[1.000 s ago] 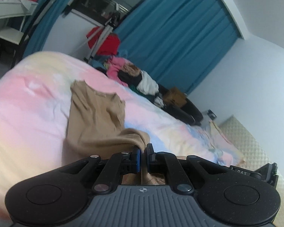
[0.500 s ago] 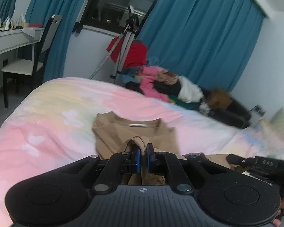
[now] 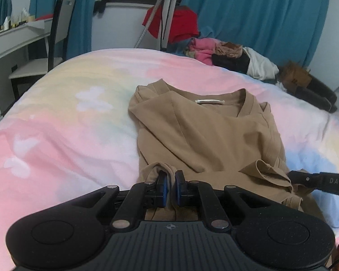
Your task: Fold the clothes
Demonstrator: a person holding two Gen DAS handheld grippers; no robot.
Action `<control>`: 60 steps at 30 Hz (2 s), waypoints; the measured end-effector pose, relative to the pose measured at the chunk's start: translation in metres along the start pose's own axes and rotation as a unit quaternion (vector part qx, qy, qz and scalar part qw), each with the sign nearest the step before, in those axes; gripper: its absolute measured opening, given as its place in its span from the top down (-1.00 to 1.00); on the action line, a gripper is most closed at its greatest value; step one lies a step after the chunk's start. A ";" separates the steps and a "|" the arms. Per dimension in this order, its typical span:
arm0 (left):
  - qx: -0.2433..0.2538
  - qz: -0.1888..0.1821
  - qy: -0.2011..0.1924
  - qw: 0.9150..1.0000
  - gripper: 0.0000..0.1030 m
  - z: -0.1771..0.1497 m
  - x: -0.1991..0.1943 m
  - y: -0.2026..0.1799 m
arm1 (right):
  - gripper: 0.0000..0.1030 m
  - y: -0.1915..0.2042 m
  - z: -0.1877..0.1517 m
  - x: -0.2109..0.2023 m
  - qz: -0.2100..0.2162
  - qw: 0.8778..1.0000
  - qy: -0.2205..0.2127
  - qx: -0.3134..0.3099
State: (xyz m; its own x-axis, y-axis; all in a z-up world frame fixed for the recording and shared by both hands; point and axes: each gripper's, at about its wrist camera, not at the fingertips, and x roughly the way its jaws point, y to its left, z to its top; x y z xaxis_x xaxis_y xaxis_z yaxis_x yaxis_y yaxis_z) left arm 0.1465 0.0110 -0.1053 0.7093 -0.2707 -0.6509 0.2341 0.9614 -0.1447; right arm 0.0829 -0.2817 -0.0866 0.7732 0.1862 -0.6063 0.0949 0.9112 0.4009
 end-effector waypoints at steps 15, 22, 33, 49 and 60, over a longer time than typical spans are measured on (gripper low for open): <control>0.068 0.002 -0.155 0.986 -0.71 0.003 -0.123 -0.045 | -0.69 0.023 -0.005 -0.115 -0.011 0.989 -0.137 -0.056; 0.086 0.003 -0.170 0.982 -1.00 -0.019 -0.169 -0.067 | -0.66 0.033 -0.017 -0.168 -0.021 0.980 -0.183 -0.079; 0.063 0.000 -0.069 0.996 -0.99 -0.069 -0.182 -0.073 | -0.66 0.060 -0.056 -0.185 -0.027 0.972 -0.184 -0.141; 0.084 0.060 -0.189 0.976 -0.99 -0.074 -0.186 -0.083 | -0.66 0.068 -0.066 -0.163 -0.039 0.965 -0.192 -0.172; 0.094 0.058 -0.171 0.979 -0.99 -0.077 -0.177 -0.085 | 0.54 0.059 -0.064 -0.155 -0.046 0.980 -0.144 -0.128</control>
State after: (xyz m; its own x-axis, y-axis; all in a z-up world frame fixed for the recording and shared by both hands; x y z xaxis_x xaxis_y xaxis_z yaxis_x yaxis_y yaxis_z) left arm -0.0500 -0.0194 -0.0352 0.9123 -0.1915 -0.3620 0.2335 0.9694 0.0755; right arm -0.0718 -0.2330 -0.0128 0.9173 0.0216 -0.3977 0.0403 0.9884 0.1467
